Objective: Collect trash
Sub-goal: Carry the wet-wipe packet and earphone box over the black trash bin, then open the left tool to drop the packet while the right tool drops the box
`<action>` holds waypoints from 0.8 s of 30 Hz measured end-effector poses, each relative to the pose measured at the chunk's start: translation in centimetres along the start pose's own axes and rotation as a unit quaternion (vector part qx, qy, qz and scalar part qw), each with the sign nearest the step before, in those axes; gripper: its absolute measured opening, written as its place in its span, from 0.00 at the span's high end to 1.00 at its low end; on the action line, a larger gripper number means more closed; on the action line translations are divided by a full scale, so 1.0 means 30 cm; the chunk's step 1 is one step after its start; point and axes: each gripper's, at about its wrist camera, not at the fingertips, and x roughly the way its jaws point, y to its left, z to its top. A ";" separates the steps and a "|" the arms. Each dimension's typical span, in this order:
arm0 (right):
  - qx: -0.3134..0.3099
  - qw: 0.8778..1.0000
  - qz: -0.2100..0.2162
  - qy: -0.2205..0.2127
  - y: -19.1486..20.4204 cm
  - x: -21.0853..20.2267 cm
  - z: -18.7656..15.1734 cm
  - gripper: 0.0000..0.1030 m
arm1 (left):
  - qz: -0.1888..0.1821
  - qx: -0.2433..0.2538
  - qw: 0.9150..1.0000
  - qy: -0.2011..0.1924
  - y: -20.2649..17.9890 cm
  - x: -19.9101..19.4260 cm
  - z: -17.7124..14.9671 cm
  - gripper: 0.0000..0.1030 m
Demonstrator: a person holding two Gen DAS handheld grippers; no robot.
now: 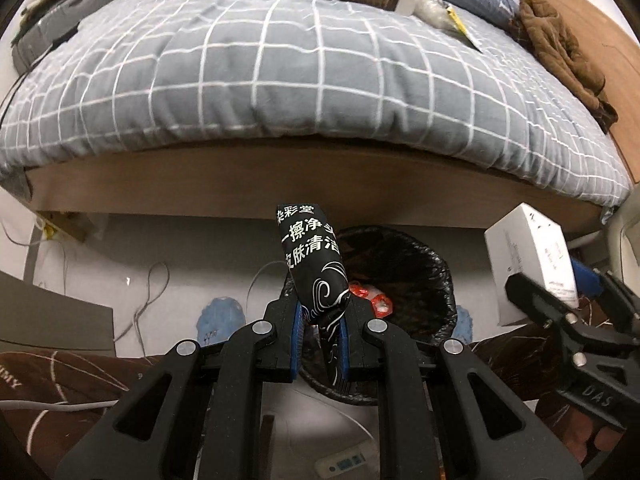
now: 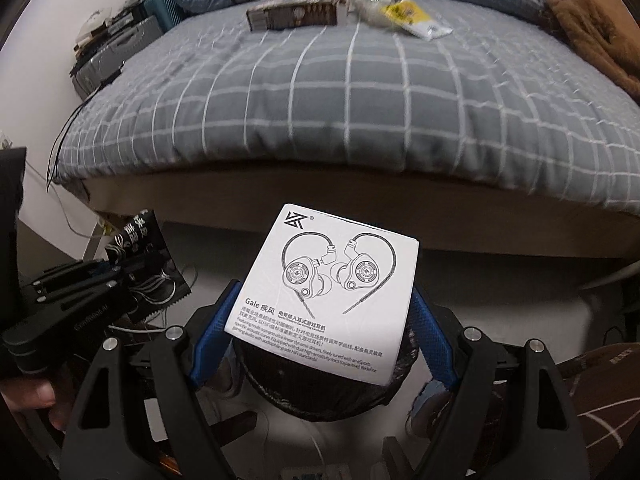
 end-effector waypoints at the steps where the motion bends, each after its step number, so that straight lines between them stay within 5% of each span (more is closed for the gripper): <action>1: 0.000 1.000 0.002 0.005 0.007 0.013 -0.005 0.25 | 0.001 -0.002 1.000 0.002 0.006 0.004 0.000 0.88; 20: -0.028 0.997 0.020 0.065 0.090 0.200 -0.028 0.24 | 0.016 -0.026 0.999 0.022 0.120 0.096 -0.034 0.88; 24: -0.039 0.998 0.014 0.047 0.100 0.183 -0.019 0.09 | 0.018 -0.024 0.999 0.027 0.114 0.107 -0.037 0.88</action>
